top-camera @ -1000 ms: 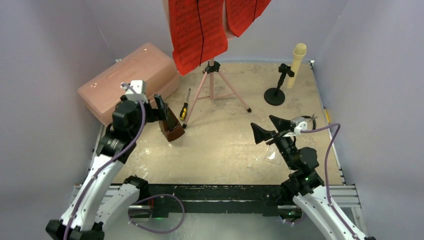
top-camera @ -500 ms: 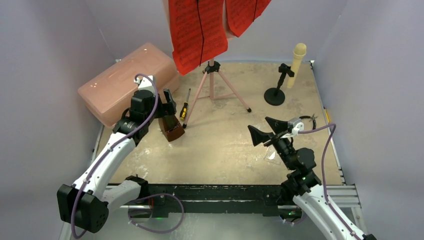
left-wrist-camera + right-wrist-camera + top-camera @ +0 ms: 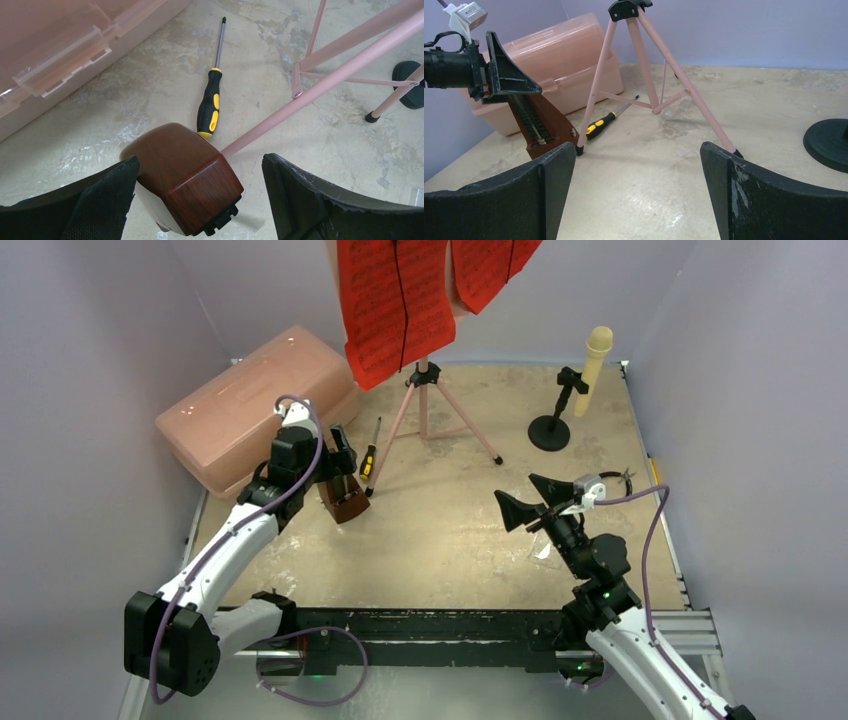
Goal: Pack up the instrument practice props
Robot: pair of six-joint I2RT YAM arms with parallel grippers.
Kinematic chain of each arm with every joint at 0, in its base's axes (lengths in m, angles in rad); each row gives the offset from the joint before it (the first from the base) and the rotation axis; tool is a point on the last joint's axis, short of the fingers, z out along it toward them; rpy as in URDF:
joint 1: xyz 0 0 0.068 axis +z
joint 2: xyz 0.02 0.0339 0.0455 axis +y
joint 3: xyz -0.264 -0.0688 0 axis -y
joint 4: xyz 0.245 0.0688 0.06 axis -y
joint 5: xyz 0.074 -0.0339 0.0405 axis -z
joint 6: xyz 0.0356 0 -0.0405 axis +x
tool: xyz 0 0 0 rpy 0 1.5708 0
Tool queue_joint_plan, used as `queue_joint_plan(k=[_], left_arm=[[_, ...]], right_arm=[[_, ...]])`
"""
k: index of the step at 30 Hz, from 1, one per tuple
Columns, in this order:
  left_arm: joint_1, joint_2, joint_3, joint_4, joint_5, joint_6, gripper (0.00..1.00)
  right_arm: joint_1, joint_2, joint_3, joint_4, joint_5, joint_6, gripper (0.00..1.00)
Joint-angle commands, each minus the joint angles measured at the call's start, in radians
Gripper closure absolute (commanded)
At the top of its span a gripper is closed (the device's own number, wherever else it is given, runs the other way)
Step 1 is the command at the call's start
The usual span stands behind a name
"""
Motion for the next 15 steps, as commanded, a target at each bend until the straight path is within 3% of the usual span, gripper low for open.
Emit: queue_joint_plan(k=[1,15], left_arm=[[0.000,-0.017,-0.038,0.044,0.030,-0.036,0.09],[-0.007,-0.018,-0.083,0.061,0.065,-0.051,0.18]], right_arm=[[0.001,0.005,-0.003,0.050,-0.021,0.007,0.02],[0.001,0.009,-0.004,0.051,-0.021,0.009,0.02]])
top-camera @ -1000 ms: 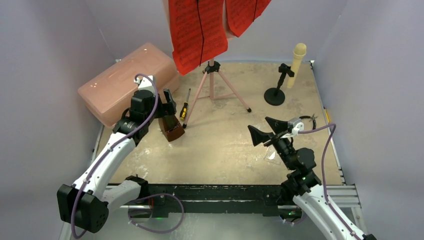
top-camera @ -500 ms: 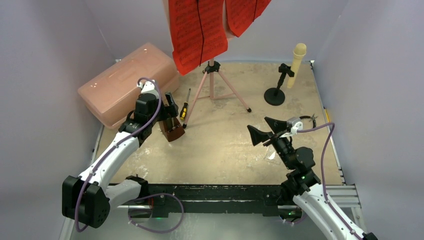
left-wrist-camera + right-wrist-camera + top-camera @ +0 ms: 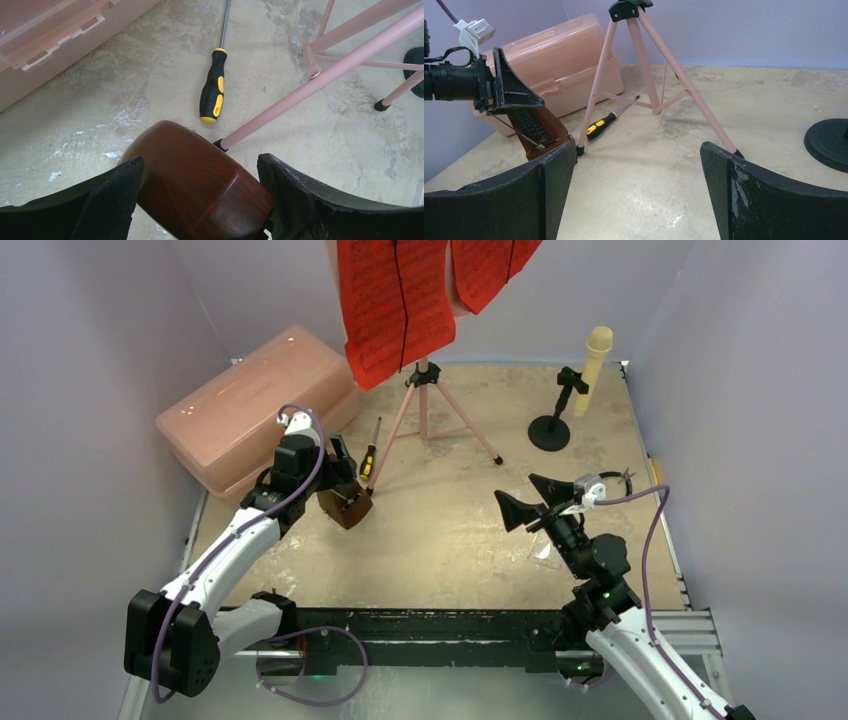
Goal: Pack up the instrument practice props
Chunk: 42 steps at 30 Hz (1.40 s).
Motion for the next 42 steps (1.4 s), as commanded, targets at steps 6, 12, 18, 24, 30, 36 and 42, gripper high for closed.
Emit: queue_joint_plan(k=[6,12,18,24,30,36,42], left_arm=[[-0.021,-0.045,0.003,0.005,0.074,-0.015,0.28],[-0.038,-0.064,0.034,-0.066,0.106,0.010,0.34],[-0.041,-0.118,0.046,-0.138,0.168,0.040,0.38],[-0.052,-0.146,0.038,-0.185,0.271,0.056,0.47],[-0.116,-0.161,0.016,-0.138,0.288,0.017,0.52],[-0.224,-0.132,0.012,-0.053,0.196,-0.049,0.54],[-0.391,-0.074,0.021,0.032,0.045,-0.094,0.52]], right_arm=[[0.001,0.016,-0.002,0.052,-0.023,0.007,0.02],[0.001,0.016,0.000,0.051,-0.025,0.011,0.02],[0.002,0.022,-0.002,0.056,-0.026,0.012,0.02],[0.001,0.032,-0.001,0.063,-0.032,0.014,0.02],[0.001,0.048,0.000,0.070,-0.042,0.014,0.02],[0.001,0.065,0.001,0.076,-0.058,0.012,0.02],[0.002,0.087,0.004,0.086,-0.081,0.007,0.02]])
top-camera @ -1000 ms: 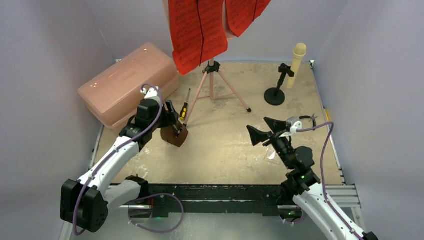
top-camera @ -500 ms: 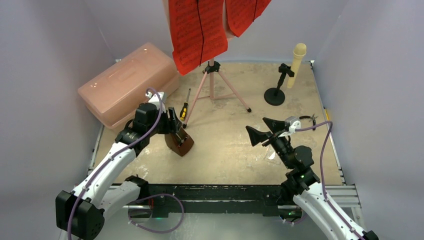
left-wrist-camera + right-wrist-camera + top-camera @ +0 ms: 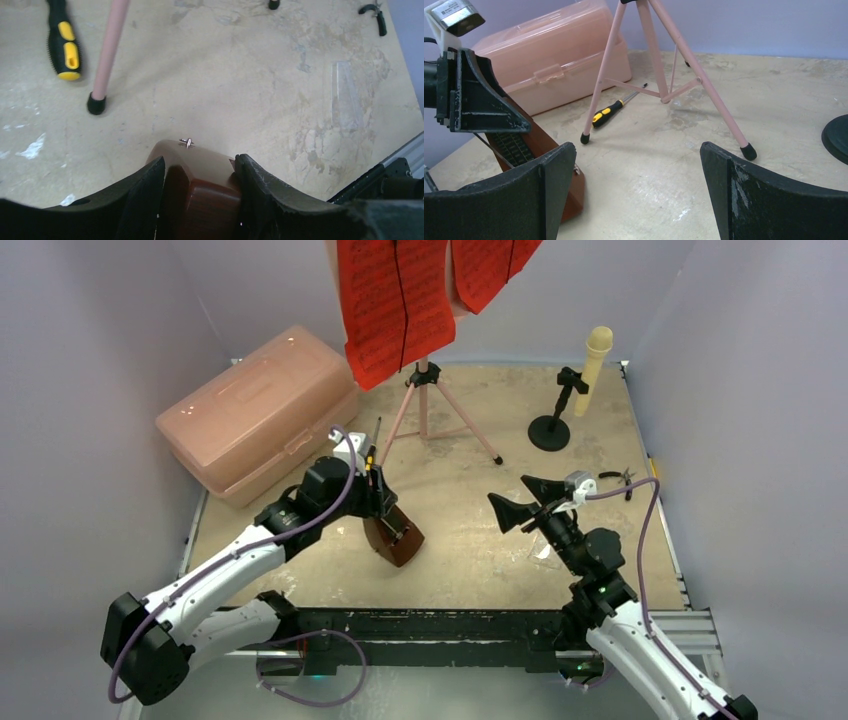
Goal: Pack up the instrument practice props
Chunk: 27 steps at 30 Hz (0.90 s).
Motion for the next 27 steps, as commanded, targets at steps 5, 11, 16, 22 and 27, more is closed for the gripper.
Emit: queue_joint_plan(k=[5,11,16,22,27], left_arm=[[-0.140,0.059,0.048,0.141,-0.120,-0.075,0.47],[-0.153,0.039,0.001,0.244,-0.096,-0.092,0.41],[-0.155,-0.008,-0.030,0.262,-0.088,-0.094,0.28],[-0.155,-0.112,-0.066,0.253,-0.138,-0.077,0.09],[-0.156,-0.181,-0.073,0.198,-0.171,-0.044,0.02]], right_arm=[[0.001,0.046,0.011,0.064,-0.064,-0.001,0.02],[0.001,0.132,0.028,0.111,-0.142,0.002,0.02],[0.001,0.203,0.045,0.152,-0.245,-0.001,0.02],[0.001,0.242,0.029,0.208,-0.174,0.176,0.02],[0.001,0.248,0.058,0.115,-0.185,0.105,0.02]])
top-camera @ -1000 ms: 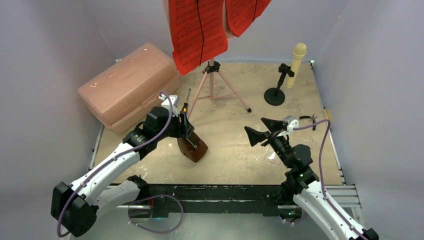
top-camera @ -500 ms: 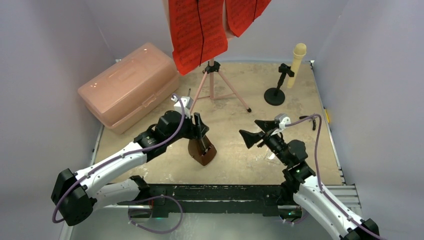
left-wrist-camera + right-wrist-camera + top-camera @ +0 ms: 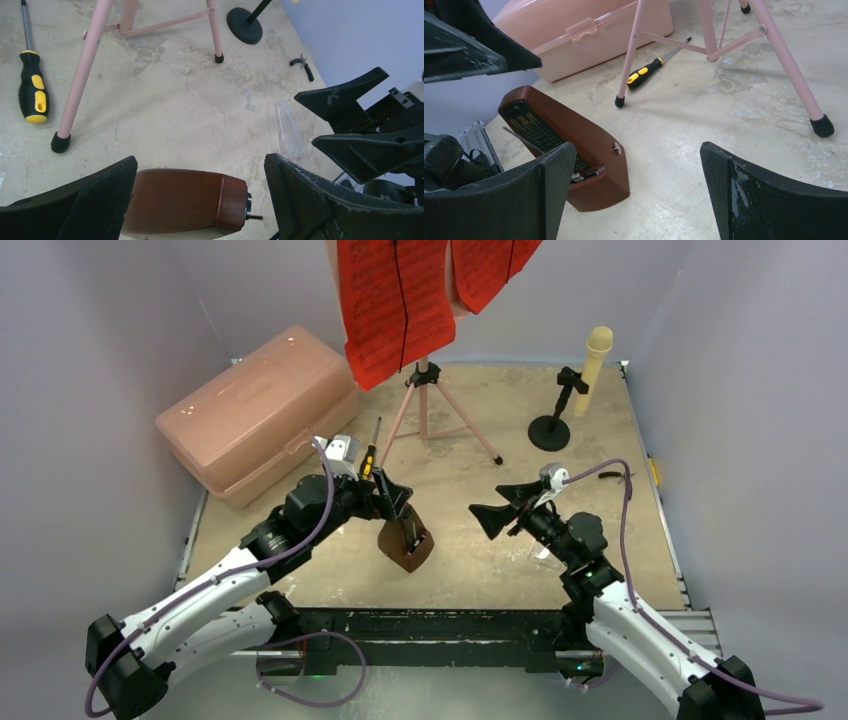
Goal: Pack up the instrument practice props
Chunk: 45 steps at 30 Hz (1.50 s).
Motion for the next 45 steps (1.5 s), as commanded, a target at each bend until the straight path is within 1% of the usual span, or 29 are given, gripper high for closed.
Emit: queue_joint_plan(k=[1,4,7,10,12,15,17,20,24,29,33,38,41,45], left_arm=[[-0.001,-0.063,-0.003,-0.025,-0.044,0.040,0.02],[-0.001,-0.094,-0.001,-0.066,-0.050,0.073,0.02],[-0.002,-0.121,-0.005,-0.094,-0.060,0.097,0.02],[-0.001,-0.138,-0.017,-0.106,-0.065,0.105,0.01],[-0.001,-0.149,-0.033,-0.104,-0.087,0.076,0.01],[-0.002,-0.166,-0.071,-0.071,-0.090,0.037,0.01],[-0.002,-0.173,-0.093,-0.045,-0.068,0.023,0.01],[-0.002,-0.172,-0.112,-0.027,-0.044,0.023,0.01],[-0.001,-0.179,-0.127,-0.015,-0.025,0.023,0.01],[-0.002,-0.212,-0.150,0.014,-0.003,0.006,0.04],[-0.001,-0.221,-0.147,0.009,0.005,0.004,0.05],[-0.002,-0.224,-0.158,0.042,0.036,-0.006,0.07],[-0.002,-0.219,-0.162,0.056,0.048,-0.010,0.07],[-0.001,-0.210,-0.164,0.058,0.058,-0.013,0.08]], right_arm=[[0.001,0.002,0.059,-0.008,0.003,-0.022,0.02],[0.000,0.005,0.069,-0.004,-0.024,-0.032,0.02],[0.000,0.037,0.078,0.021,-0.083,-0.039,0.02],[0.003,0.094,0.064,0.118,-0.172,-0.046,0.02],[0.013,0.136,0.054,0.179,-0.205,-0.054,0.03],[0.052,0.179,0.040,0.254,-0.172,-0.055,0.04],[0.085,0.205,0.049,0.271,-0.134,-0.070,0.06],[0.148,0.251,0.060,0.325,-0.092,-0.095,0.12],[0.253,0.338,0.102,0.368,-0.013,-0.138,0.25],[0.346,0.460,0.145,0.448,0.018,-0.171,0.39],[0.423,0.509,0.169,0.486,0.073,-0.204,0.51],[0.456,0.538,0.181,0.497,0.101,-0.218,0.62],[0.462,0.544,0.179,0.500,0.116,-0.220,0.66],[0.462,0.548,0.178,0.506,0.126,-0.224,0.75]])
